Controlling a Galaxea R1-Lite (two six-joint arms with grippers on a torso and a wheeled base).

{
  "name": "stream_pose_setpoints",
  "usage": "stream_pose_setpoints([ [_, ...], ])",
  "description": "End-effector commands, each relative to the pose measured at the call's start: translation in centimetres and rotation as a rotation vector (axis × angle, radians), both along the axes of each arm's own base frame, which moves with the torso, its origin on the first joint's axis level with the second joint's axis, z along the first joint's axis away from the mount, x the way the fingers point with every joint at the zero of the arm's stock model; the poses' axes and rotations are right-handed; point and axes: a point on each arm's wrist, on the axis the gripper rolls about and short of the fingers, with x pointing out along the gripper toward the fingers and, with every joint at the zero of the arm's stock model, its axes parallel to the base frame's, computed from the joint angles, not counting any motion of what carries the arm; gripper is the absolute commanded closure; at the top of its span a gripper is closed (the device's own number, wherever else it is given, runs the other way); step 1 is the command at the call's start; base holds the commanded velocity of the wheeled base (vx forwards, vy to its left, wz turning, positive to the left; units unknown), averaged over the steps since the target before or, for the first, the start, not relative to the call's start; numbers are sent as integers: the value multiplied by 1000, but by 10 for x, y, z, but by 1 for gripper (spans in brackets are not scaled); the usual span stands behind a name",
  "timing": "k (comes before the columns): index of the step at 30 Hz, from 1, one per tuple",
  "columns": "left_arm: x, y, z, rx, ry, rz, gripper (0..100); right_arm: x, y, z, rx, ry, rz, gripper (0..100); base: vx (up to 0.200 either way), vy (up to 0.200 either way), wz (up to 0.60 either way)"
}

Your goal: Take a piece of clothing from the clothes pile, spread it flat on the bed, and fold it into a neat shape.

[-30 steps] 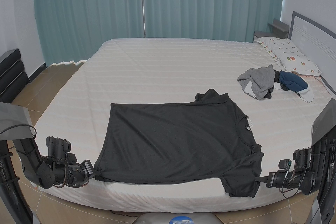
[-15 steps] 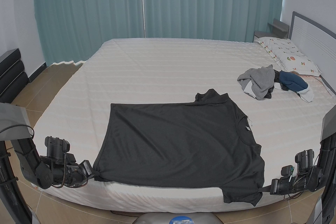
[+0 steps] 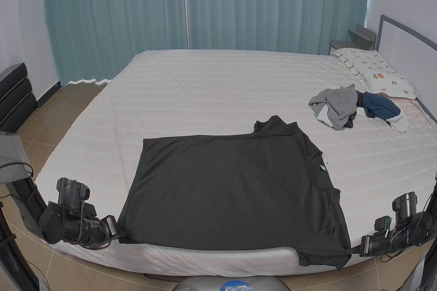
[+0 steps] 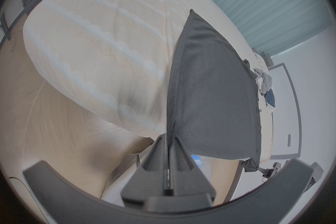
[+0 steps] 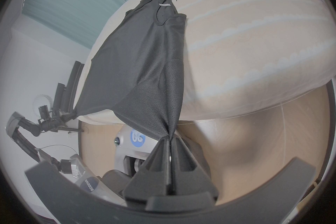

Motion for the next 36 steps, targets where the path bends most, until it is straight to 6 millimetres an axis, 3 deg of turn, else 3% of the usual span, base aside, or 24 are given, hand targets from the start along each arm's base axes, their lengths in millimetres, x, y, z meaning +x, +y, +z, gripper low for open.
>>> stream_pose_setpoints([
  [1, -3, -1, 2, 14, -8, -20, 100, -7, 1, 8, -22, -20, 1, 100, 0, 0, 0],
  [15, -27, -7, 3, 155, 129, -149, 100, -21, 2, 19, -78, 7, -12, 100, 0, 0, 0],
  [36, -50, -13, 15, 198, 234, -283, 100, -41, 3, 30, -99, 32, 22, 100, 0, 0, 0],
])
